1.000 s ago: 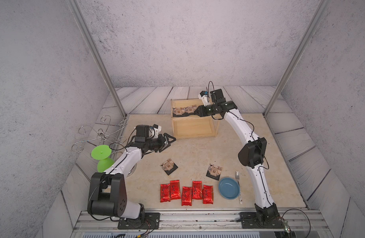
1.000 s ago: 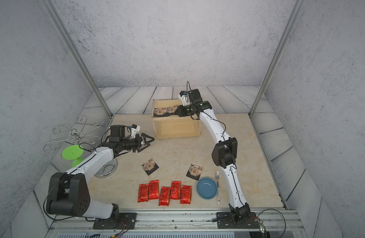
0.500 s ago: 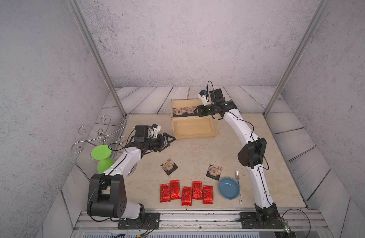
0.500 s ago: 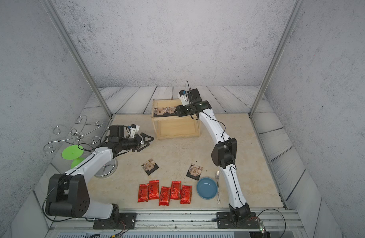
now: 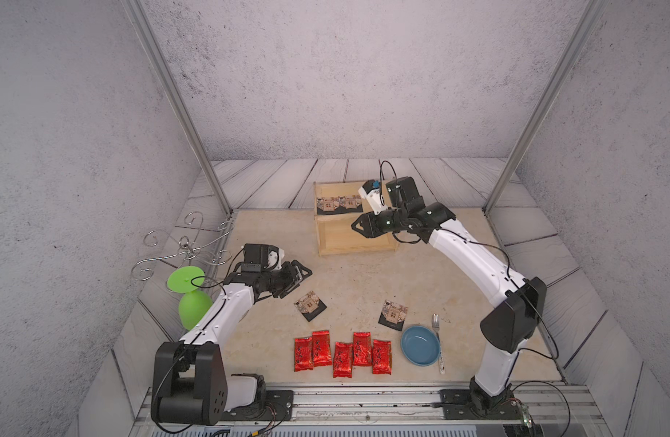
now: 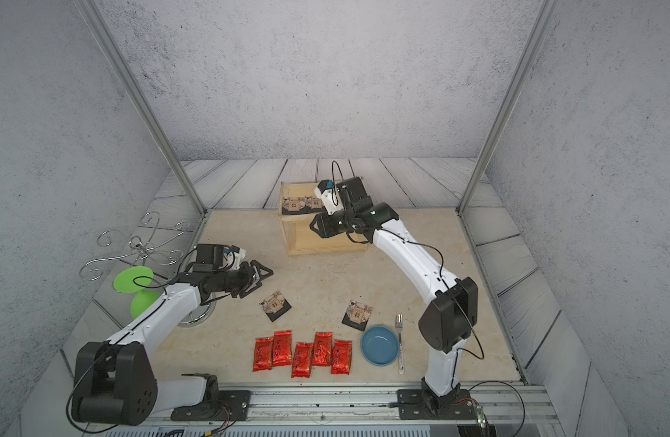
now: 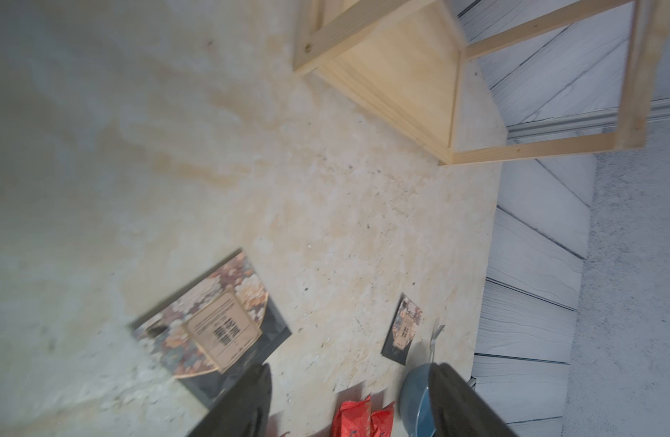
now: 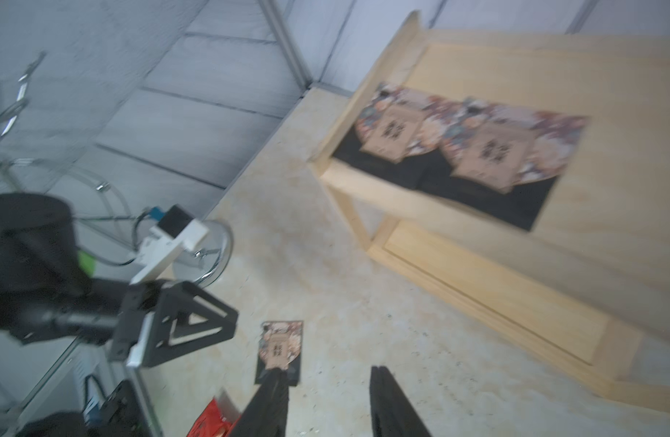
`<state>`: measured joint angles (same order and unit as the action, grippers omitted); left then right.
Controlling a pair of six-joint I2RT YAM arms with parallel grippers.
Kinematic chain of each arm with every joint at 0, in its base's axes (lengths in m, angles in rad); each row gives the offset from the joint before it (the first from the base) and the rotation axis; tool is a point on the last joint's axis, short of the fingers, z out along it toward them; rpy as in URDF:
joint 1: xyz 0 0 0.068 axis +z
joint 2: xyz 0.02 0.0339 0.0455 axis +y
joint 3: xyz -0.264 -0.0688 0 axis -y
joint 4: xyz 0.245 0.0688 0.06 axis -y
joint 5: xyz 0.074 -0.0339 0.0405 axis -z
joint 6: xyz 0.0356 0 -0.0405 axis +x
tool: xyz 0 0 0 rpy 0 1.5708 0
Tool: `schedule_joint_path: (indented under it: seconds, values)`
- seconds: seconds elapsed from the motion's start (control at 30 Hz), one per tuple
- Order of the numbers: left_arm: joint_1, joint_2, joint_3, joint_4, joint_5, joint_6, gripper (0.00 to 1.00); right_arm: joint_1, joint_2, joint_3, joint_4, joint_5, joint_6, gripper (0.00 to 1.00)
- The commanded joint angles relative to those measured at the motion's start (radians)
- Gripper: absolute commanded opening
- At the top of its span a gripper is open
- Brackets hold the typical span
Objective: Place the tea bags on the shelf by color
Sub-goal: Place the tea bag on the shelf, then pick up the tea bag from the center of the board.
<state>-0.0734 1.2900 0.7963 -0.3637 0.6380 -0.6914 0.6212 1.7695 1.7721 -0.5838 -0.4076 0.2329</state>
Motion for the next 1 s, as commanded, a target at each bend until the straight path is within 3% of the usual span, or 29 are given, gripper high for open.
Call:
schedule_joint_path:
  seconds: [0.0, 0.1, 0.33, 0.53, 0.7, 0.97]
  values:
    - [0.025, -0.007, -0.066, -0.043, -0.080, -0.030, 0.71, 0.045, 0.005, -0.195, 0.125, -0.054, 0.082, 0.38]
    - [0.027, 0.021, -0.099, -0.025, -0.099, -0.048, 0.71, 0.109, 0.040, -0.277, 0.197, -0.077, 0.112, 0.36]
    - [0.027, 0.105, -0.121, 0.022, -0.136, -0.070, 0.69, 0.152, 0.210, -0.295, 0.351, -0.115, 0.172, 0.29]
    - [0.025, 0.178, -0.144, 0.086, -0.112, -0.090, 0.67, 0.152, 0.333, -0.237, 0.356, -0.125, 0.166, 0.28]
    - [0.020, 0.236, -0.142, 0.121, -0.092, -0.094, 0.60, 0.152, 0.399, -0.213, 0.383, -0.166, 0.202, 0.28]
    - [0.008, 0.296, -0.137, 0.186, -0.047, -0.123, 0.53, 0.152, 0.414, -0.215, 0.396, -0.185, 0.262, 0.28]
